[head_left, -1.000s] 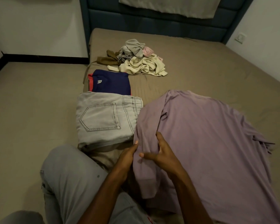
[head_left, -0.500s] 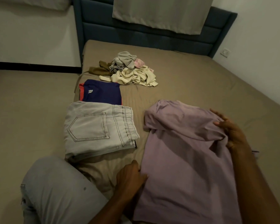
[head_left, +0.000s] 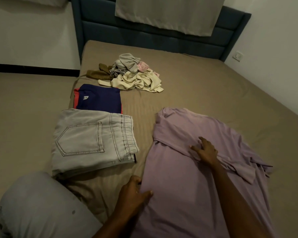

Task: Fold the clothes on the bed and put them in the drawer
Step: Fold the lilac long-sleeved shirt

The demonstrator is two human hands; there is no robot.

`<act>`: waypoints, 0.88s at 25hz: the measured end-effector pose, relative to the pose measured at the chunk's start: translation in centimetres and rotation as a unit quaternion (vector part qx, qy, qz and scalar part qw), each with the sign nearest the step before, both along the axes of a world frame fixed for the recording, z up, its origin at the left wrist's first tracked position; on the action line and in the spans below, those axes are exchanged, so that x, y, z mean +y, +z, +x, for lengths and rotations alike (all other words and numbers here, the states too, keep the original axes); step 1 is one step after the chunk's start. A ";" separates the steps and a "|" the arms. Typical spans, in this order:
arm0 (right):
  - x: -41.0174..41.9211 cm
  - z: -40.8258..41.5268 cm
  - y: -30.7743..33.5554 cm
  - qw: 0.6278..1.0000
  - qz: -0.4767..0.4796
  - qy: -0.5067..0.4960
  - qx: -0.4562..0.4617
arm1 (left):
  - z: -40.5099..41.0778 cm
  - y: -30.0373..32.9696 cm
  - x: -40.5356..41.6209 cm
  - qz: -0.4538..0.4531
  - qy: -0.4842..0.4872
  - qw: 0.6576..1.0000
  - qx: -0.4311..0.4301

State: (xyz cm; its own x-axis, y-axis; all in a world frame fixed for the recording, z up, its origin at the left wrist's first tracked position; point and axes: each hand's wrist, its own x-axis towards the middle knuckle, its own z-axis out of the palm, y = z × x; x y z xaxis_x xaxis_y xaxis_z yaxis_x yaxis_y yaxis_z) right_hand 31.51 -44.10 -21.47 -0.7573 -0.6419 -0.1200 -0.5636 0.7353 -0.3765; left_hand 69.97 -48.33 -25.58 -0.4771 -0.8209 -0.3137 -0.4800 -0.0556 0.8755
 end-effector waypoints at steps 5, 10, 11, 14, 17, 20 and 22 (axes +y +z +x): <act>-2.1 -2.2 0.5 0.994 -0.095 0.056 0.020 | -0.9 0.5 0.4 -0.038 -0.027 0.998 0.042; -1.3 -6.8 3.3 0.978 -0.202 0.040 0.034 | -1.6 4.1 2.6 -0.096 -0.140 0.985 0.028; -1.0 -7.7 3.9 0.974 -0.222 0.028 0.036 | -2.0 4.9 3.5 -0.111 -0.151 0.982 0.010; -0.4 -10.5 6.7 0.968 -0.247 -0.019 0.039 | -4.7 7.5 6.6 -0.135 -0.192 0.971 -0.049; 1.7 -14.7 9.2 0.962 -0.252 -0.088 0.050 | -8.7 9.5 10.2 -0.109 -0.237 0.955 -0.141; 5.2 -18.4 9.5 0.963 -0.211 -0.155 0.059 | -12.0 9.8 13.1 -0.073 -0.305 0.929 -0.195; 7.0 -19.6 7.8 0.968 -0.160 -0.183 0.056 | -12.5 9.1 14.3 -0.045 -0.330 0.925 -0.184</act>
State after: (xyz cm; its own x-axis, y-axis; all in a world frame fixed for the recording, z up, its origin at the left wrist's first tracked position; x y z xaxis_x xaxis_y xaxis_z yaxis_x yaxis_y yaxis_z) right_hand 11.87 -37.10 -13.65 -0.9379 -0.3186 0.1374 -0.3379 0.7487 -0.5703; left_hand 57.44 -34.07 -16.47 -0.7581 -0.4195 -0.4992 -0.6497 0.4199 0.6338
